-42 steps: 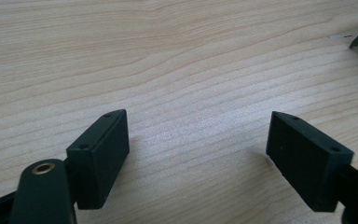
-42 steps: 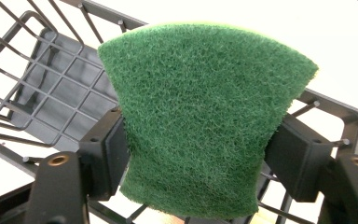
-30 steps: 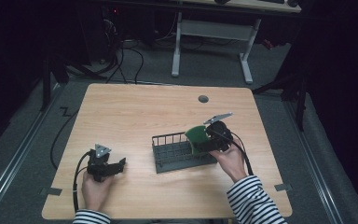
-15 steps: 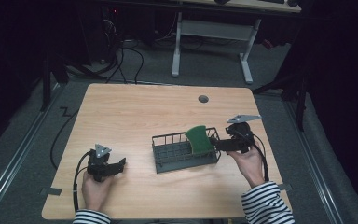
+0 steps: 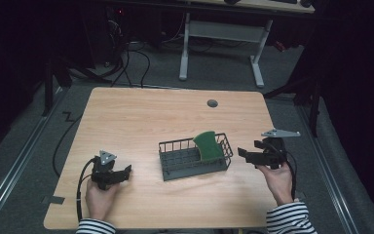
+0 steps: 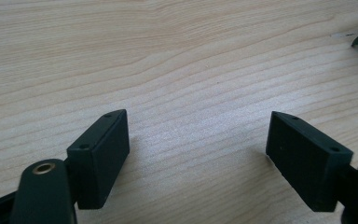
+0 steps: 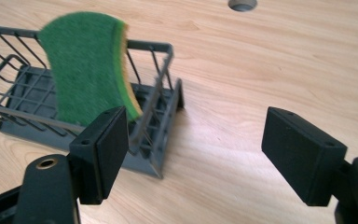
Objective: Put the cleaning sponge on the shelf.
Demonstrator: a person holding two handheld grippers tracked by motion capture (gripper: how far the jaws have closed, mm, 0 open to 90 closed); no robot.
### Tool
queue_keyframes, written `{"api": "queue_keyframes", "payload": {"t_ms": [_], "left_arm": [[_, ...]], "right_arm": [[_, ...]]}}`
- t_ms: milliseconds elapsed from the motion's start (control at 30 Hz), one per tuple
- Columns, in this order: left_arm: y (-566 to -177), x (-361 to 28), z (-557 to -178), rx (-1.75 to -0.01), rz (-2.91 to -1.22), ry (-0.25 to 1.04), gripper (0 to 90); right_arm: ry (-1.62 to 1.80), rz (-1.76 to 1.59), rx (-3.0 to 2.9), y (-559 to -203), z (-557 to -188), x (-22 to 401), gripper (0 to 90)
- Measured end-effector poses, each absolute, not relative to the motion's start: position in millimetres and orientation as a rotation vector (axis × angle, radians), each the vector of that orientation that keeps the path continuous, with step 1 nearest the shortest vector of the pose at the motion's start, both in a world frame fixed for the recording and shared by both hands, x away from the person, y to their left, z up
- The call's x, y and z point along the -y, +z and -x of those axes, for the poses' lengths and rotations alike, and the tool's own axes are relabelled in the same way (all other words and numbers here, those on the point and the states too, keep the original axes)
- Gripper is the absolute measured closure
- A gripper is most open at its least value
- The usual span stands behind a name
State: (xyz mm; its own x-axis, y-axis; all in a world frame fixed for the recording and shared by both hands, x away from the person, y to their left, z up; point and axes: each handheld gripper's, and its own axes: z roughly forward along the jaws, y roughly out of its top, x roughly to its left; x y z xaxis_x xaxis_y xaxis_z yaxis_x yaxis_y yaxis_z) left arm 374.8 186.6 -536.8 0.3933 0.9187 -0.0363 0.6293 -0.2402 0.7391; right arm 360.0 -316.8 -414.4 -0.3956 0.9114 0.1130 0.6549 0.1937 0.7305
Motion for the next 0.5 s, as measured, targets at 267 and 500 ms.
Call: {"api": "queue_keyframes", "payload": {"t_ms": [267,500], "left_arm": [[-536.8,-186.5,-374.8,-1.322,-1.97,0.542,21.6],[-536.8,-186.1,-374.7,-1.322,-1.974,0.544,21.7]], "right_arm": [[1.047,-1.53,-2.067,-431.3,-347.3,341.6,23.5],[1.036,-1.577,-2.035,-449.9,-337.2,355.2,25.5]]}}
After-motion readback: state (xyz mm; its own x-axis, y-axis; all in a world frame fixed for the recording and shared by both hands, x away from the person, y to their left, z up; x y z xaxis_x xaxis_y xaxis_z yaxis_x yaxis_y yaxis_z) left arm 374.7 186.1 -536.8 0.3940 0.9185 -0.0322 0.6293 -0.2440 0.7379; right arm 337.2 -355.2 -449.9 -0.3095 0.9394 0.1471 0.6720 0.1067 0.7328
